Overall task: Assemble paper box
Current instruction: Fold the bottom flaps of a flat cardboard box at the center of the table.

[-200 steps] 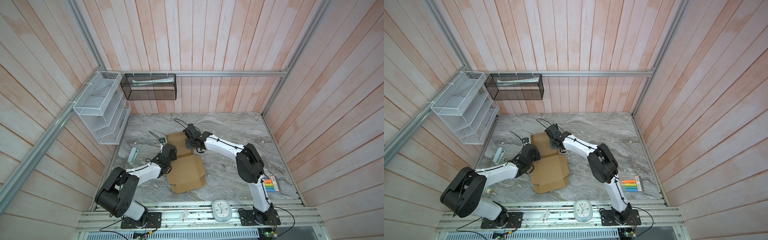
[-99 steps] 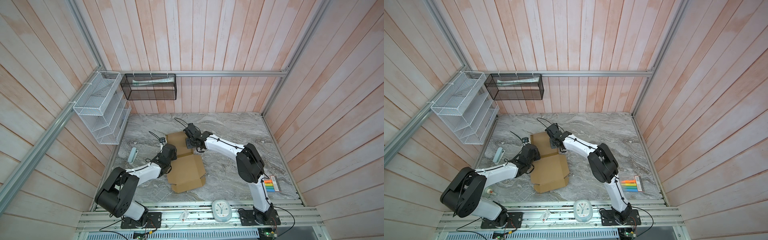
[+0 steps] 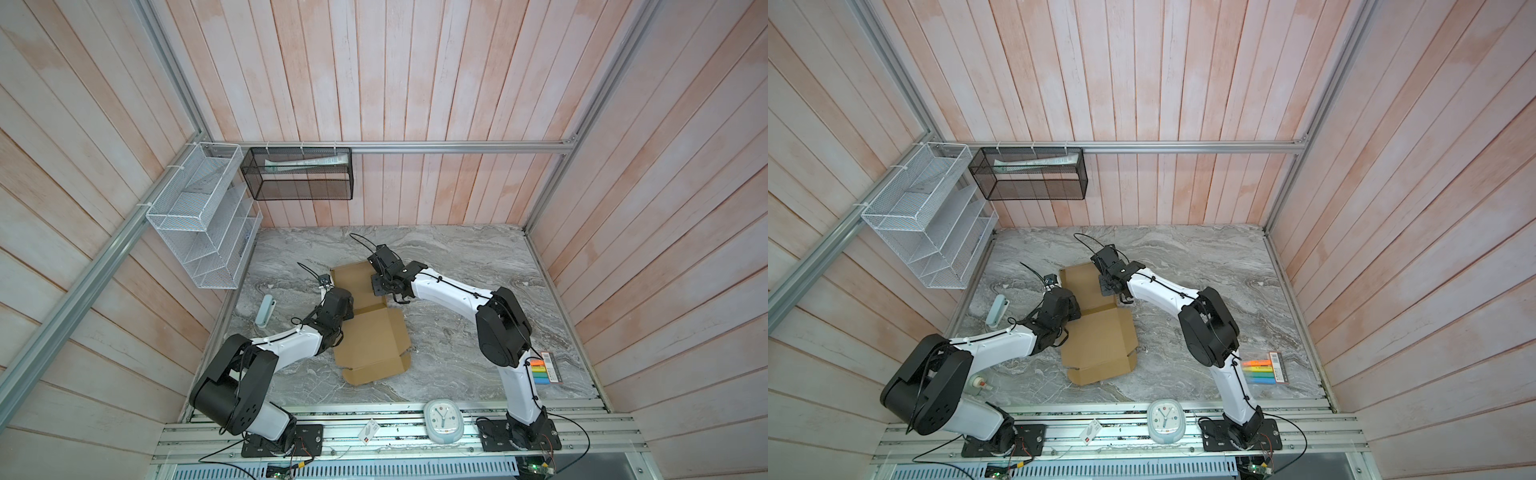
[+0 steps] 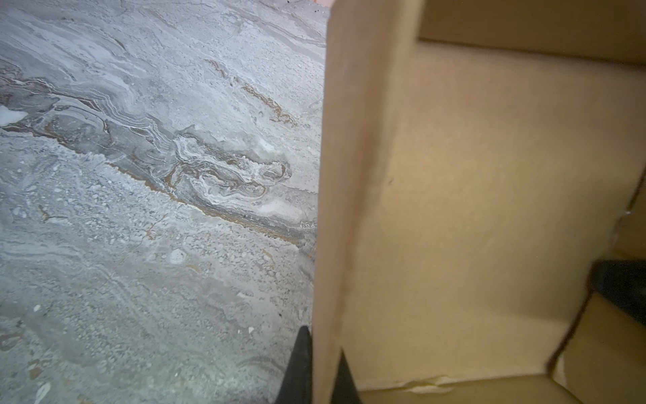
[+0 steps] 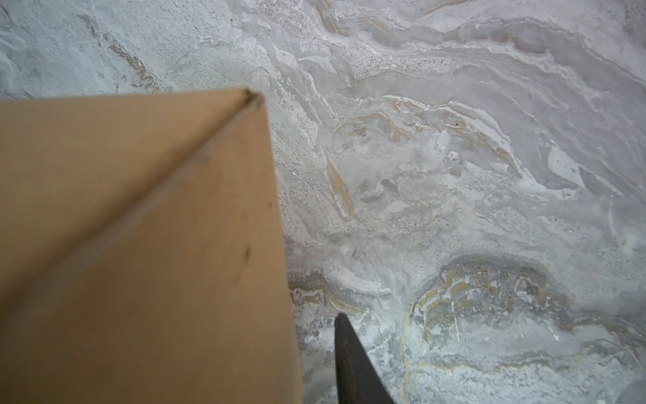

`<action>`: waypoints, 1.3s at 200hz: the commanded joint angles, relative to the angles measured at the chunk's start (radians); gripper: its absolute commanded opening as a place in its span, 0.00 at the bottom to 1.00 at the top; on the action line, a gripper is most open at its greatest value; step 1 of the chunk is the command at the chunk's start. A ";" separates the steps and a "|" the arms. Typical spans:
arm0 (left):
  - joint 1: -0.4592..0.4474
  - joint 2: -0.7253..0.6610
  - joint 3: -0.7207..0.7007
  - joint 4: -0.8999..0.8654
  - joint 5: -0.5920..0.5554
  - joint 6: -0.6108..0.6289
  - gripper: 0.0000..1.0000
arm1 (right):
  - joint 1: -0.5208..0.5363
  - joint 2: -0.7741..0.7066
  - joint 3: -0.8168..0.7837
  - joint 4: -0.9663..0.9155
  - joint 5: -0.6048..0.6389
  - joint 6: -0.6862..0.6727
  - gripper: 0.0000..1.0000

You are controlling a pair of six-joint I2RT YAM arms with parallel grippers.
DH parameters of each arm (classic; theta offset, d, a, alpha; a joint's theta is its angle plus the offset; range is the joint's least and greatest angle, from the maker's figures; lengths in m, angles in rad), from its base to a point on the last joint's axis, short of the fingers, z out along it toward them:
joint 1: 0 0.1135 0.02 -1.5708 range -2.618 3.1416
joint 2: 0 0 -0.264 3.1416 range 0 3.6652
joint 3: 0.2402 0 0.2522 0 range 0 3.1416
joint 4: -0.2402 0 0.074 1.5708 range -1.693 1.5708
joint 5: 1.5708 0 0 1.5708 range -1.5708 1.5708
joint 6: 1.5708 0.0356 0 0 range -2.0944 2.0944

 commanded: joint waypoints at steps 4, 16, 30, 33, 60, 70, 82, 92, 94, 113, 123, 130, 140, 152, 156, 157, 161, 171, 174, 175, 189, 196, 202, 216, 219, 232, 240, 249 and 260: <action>0.007 0.012 -0.005 -0.002 -0.023 0.003 0.00 | -0.020 -0.068 -0.045 -0.002 0.010 0.006 0.32; 0.007 0.014 -0.004 -0.002 -0.023 0.002 0.00 | -0.021 -0.082 -0.075 0.010 0.007 0.014 0.32; 0.007 0.015 -0.001 -0.004 -0.023 0.002 0.00 | -0.021 -0.097 -0.101 0.025 0.007 0.024 0.32; 0.007 0.016 0.000 -0.004 -0.023 0.001 0.00 | -0.020 -0.099 -0.104 0.028 0.006 0.025 0.32; 0.007 0.017 0.001 -0.005 -0.022 0.001 0.00 | -0.020 -0.104 -0.107 0.042 -0.009 0.025 0.31; 0.007 0.016 0.000 -0.007 -0.022 0.001 0.00 | -0.021 -0.104 -0.101 0.042 -0.010 0.025 0.30; 0.007 0.013 -0.001 -0.011 -0.022 0.002 0.00 | -0.021 -0.104 -0.098 0.045 -0.012 0.025 0.29; 0.007 0.008 -0.004 -0.009 -0.022 0.001 0.00 | -0.021 -0.103 -0.097 0.050 -0.015 0.025 0.29; 0.007 0.008 -0.004 -0.010 -0.023 0.001 0.00 | -0.021 -0.102 -0.097 0.051 -0.015 0.026 0.29; 0.007 0.005 -0.009 -0.010 -0.023 0.001 0.00 | -0.021 -0.101 -0.093 0.059 -0.016 0.028 0.29; 0.007 0.005 -0.012 -0.010 -0.022 0.001 0.00 | -0.022 -0.101 -0.092 0.064 -0.018 0.032 0.29; 0.007 0.004 -0.011 -0.010 -0.021 0.001 0.00 | -0.021 -0.102 -0.091 0.067 -0.017 0.033 0.29; 0.007 0.006 -0.013 -0.008 -0.019 -0.001 0.00 | -0.022 -0.105 -0.093 0.073 -0.017 0.036 0.29; 0.007 0.009 -0.010 -0.008 -0.016 -0.002 0.00 | -0.021 -0.109 -0.098 0.084 -0.016 0.040 0.30; 0.007 0.011 -0.010 -0.008 -0.016 -0.002 0.00 | -0.021 -0.111 -0.099 0.088 -0.015 0.040 0.30; 0.007 0.012 -0.009 -0.008 -0.015 -0.002 0.00 | -0.021 -0.111 -0.099 0.088 -0.014 0.040 0.30; 0.007 0.012 -0.009 -0.007 -0.014 -0.003 0.00 | -0.022 -0.113 -0.100 0.090 -0.013 0.041 0.30; 0.007 0.012 -0.009 -0.008 -0.015 -0.002 0.00 | -0.023 -0.116 -0.102 0.096 -0.011 0.041 0.31; 0.007 0.012 -0.008 -0.007 -0.015 -0.003 0.00 | -0.025 -0.117 -0.101 0.097 -0.011 0.040 0.31; 0.007 0.012 -0.008 -0.007 -0.015 -0.003 0.00 | -0.025 -0.117 -0.100 0.097 -0.011 0.040 0.31; 0.006 0.012 -0.009 -0.008 -0.016 -0.002 0.00 | -0.030 -0.121 -0.104 0.104 -0.013 0.044 0.31; 0.007 0.011 -0.008 -0.008 -0.017 -0.002 0.00 | -0.030 -0.124 -0.106 0.110 -0.017 0.045 0.31; 0.007 0.012 -0.009 -0.008 -0.017 -0.002 0.00 | -0.032 -0.127 -0.107 0.115 -0.018 0.047 0.32; 0.007 0.008 -0.011 -0.008 -0.017 -0.002 0.00 | -0.036 -0.130 -0.114 0.131 -0.016 0.051 0.32; 0.007 0.007 -0.011 -0.010 -0.017 -0.002 0.00 | -0.036 -0.131 -0.115 0.134 -0.015 0.051 0.32; 0.007 0.005 -0.015 -0.009 -0.017 -0.002 0.00 | -0.037 -0.131 -0.116 0.148 -0.009 0.053 0.31; 0.007 0.003 -0.015 -0.011 -0.017 -0.002 0.00 | -0.038 -0.131 -0.116 0.158 -0.004 0.053 0.31; 0.007 0.001 -0.017 -0.010 -0.017 -0.002 0.00 | -0.037 -0.130 -0.115 0.170 0.003 0.050 0.30; 0.007 0.000 -0.017 -0.011 -0.017 -0.003 0.00 | -0.038 -0.127 -0.115 0.182 0.009 0.047 0.28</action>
